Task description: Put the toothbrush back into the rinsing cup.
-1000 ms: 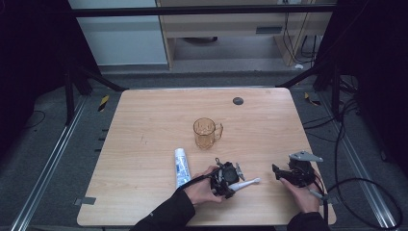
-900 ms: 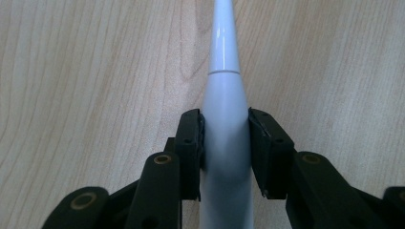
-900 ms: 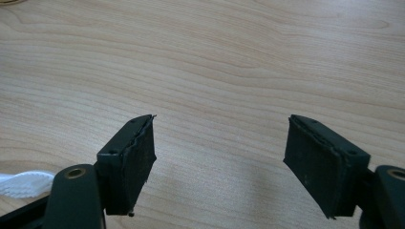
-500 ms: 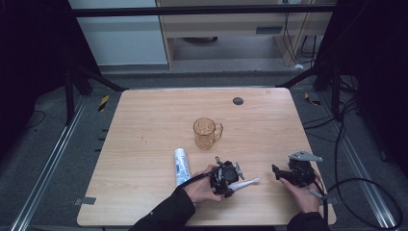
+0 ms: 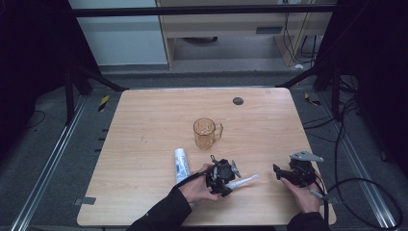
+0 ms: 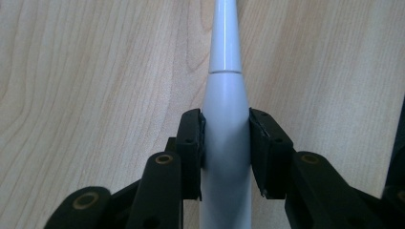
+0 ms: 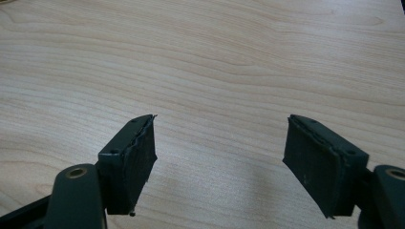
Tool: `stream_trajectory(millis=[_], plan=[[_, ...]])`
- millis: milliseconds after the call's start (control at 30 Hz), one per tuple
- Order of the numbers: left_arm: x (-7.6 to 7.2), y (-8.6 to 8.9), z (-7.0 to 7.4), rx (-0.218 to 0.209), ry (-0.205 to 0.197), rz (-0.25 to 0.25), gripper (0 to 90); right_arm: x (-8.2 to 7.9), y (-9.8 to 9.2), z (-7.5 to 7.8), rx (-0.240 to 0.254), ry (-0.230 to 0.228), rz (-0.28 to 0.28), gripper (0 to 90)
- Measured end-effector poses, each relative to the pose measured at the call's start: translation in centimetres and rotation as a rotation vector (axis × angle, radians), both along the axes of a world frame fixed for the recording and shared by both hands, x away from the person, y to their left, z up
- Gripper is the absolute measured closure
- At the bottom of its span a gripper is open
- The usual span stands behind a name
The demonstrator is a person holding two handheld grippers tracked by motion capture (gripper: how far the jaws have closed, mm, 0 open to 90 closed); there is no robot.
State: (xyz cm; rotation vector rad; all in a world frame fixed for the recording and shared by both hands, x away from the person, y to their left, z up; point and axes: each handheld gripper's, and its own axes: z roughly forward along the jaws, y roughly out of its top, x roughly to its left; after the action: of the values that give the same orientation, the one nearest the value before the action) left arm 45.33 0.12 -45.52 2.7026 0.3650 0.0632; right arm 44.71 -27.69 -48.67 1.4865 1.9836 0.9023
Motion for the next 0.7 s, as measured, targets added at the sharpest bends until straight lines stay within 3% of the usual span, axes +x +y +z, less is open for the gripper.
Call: stream_trajectory(millis=[333,700], plan=[[-0.1,1.3,1.4,-0.065,-0.018,0.026,66.7,0.0,0.0,0.0,0.001,0.005,-0.001,26.1],[-0.2,3.0,3.7,-0.191,-0.068,0.083,66.7,0.0,0.0,-0.1,-0.004,0.002,-0.002,26.2]])
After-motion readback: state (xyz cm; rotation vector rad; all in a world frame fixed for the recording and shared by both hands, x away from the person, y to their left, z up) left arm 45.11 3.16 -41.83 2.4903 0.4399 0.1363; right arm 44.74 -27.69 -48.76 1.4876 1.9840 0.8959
